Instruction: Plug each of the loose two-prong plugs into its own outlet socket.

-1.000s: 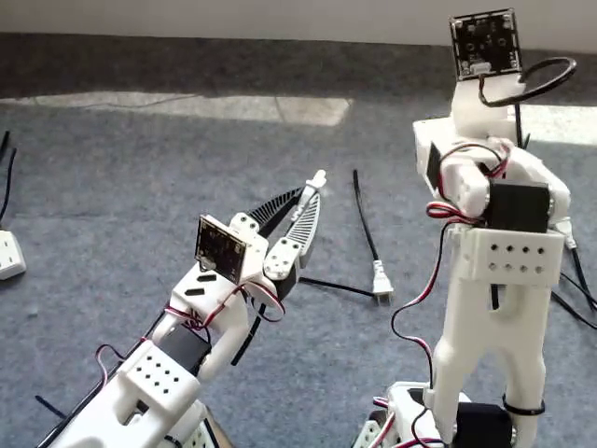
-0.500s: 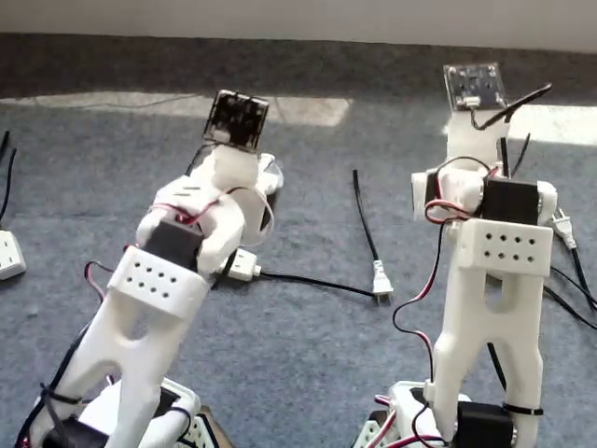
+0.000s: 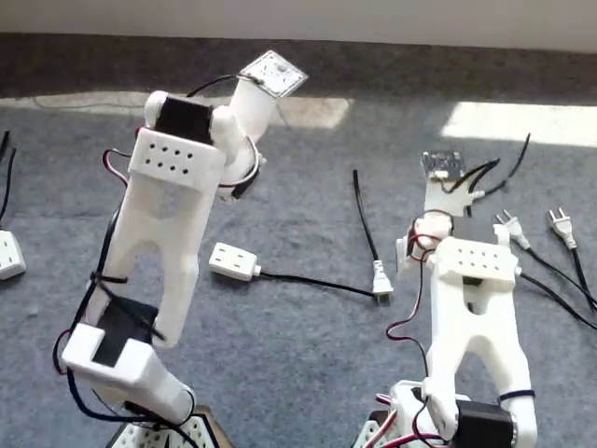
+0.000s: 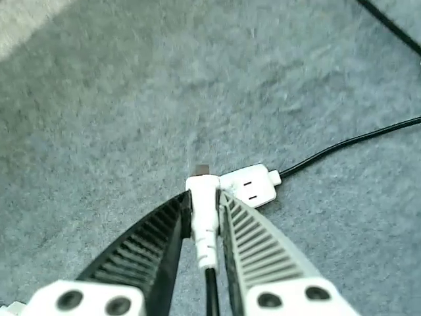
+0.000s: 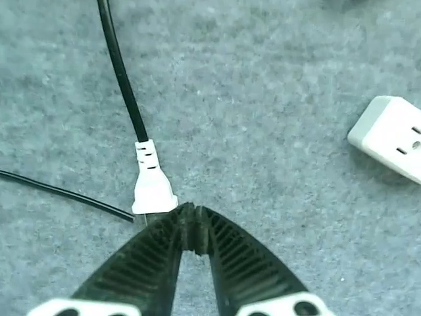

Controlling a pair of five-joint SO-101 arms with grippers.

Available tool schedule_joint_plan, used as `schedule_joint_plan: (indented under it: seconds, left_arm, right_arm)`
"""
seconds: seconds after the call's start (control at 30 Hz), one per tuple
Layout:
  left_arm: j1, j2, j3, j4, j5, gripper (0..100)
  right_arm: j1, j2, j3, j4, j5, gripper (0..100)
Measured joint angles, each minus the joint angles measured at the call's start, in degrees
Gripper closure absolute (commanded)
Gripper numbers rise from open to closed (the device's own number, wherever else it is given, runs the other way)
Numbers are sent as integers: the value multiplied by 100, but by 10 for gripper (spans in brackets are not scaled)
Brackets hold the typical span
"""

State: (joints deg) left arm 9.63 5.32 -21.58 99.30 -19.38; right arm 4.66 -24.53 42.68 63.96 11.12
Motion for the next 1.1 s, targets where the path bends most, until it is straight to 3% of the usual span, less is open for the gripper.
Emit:
schedule_joint_plan:
  seconds: [0.27,0.5,0.73,0.9,1.1]
  left_arm:
    - [-396,598,-97,167,-62,994]
    - [-396,668,607,176,1301,994]
    - [-396,668,1055,176,2084,994]
    - [-396,668,1442,97,2330,994]
    - [-396,668,2180,-695,2347,994]
  right_arm:
    - [0,0,1011,-1064,-1064,992]
    - [0,0,1662,-2066,-1116,992]
    - [0,0,1776,-2409,-1116,992]
    - [0,0,1776,-2418,-1116,992]
    - [0,0,1776,-2418,-1116,992]
